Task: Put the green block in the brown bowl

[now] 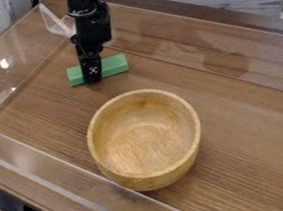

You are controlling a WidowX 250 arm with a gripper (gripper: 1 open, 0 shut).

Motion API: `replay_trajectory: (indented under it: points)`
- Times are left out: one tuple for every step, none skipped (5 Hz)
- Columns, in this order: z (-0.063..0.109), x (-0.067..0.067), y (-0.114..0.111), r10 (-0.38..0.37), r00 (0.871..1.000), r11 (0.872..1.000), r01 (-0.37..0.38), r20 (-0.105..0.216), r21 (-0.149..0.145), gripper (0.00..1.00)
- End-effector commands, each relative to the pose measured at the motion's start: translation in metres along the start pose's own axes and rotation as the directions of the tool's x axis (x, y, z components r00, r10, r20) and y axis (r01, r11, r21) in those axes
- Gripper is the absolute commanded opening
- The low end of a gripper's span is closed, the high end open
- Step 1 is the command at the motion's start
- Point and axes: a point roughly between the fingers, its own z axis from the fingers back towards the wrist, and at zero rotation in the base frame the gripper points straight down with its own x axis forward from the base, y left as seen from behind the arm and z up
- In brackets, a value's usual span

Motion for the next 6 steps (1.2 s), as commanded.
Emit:
replay_trajectory:
  points:
    - [0.026, 0.0, 0.007, -0.02, 1.0, 0.998, 0.018, 0.023, 0.054, 0.0]
    - [0.033, -0.003, 0.007, -0.034, 0.999, 0.998, 0.032, 0.025, 0.055, 0.0]
    - [0.029, 0.004, 0.0, 0.005, 1.0, 0.999, -0.006, 0.028, 0.05, 0.0]
    - [0.025, 0.01, -0.008, 0.043, 0.999, 0.998, -0.045, 0.031, 0.046, 0.0]
    - [0.03, 0.007, -0.01, 0.05, 0.998, 0.998, -0.052, 0.034, 0.044, 0.0]
    - [0.034, 0.004, -0.011, 0.054, 0.998, 0.998, -0.056, 0.038, 0.041, 0.0]
